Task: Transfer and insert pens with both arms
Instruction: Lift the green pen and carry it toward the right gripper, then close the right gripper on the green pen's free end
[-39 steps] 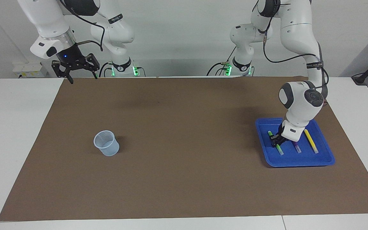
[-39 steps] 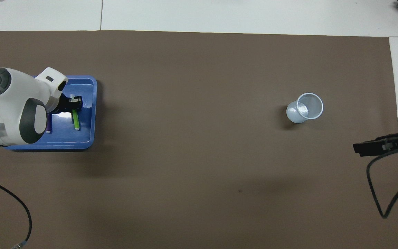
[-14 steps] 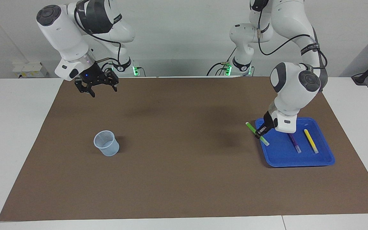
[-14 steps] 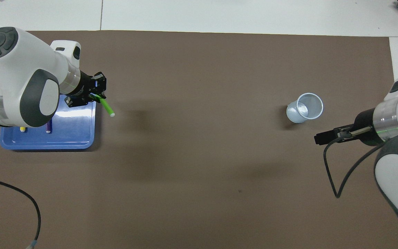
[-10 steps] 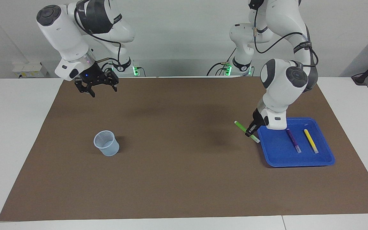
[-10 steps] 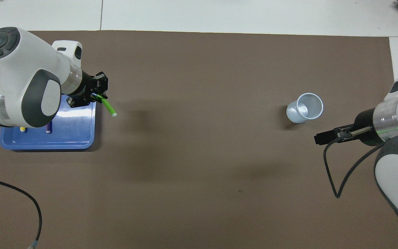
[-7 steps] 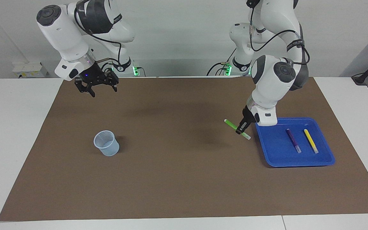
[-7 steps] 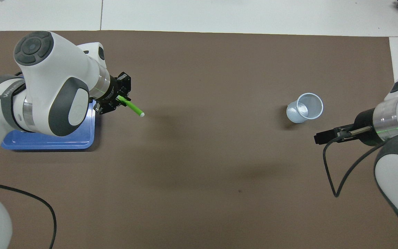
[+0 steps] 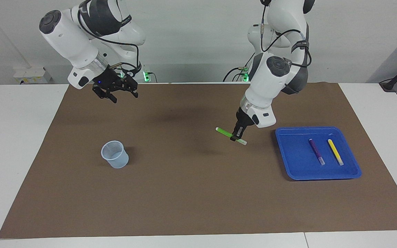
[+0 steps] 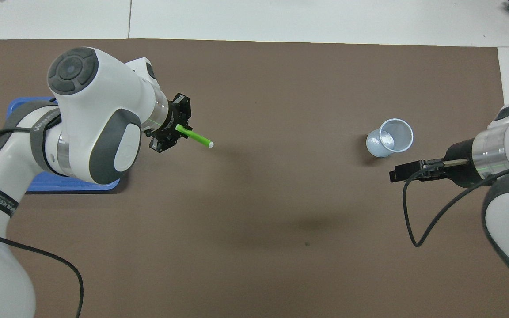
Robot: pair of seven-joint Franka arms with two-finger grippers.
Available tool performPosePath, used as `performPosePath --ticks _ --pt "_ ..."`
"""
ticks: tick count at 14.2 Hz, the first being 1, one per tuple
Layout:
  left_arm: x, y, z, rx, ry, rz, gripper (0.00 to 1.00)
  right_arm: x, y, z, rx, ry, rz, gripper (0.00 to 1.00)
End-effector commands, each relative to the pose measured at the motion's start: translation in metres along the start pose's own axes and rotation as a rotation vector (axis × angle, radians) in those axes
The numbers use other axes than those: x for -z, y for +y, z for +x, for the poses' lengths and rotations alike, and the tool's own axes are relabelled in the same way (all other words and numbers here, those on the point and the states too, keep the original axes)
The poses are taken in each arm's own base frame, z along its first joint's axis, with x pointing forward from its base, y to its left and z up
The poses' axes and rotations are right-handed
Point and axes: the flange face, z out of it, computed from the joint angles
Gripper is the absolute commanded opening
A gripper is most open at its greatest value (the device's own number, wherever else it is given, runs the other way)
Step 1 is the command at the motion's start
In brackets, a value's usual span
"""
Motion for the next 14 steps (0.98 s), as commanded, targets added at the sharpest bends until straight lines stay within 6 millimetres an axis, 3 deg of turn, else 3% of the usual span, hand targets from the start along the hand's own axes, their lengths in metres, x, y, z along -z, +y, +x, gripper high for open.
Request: performPosePath --ticks 1,4,9,14 --pt "0.003 0.003 -0.02 0.097 -0.012 -0.034 0.0 -0.021 -0.032 -0.002 -0.057 0.053 0.087 1.0" --pt "-0.001 0.004 -0.049 0.222 -0.03 -0.069 0.0 -0.038 -0.06 0.006 -0.042 0.099 0.138 1.0" --pt "-0.004 0.003 -0.082 0.261 -0.11 -0.086 0.0 -0.054 -0.066 0.023 -0.018 0.139 0.153 1.0" --pt "-0.005 0.006 -0.099 0.325 -0.133 -0.143 0.0 -0.064 -0.065 0.051 0.055 0.139 0.238 1.0"
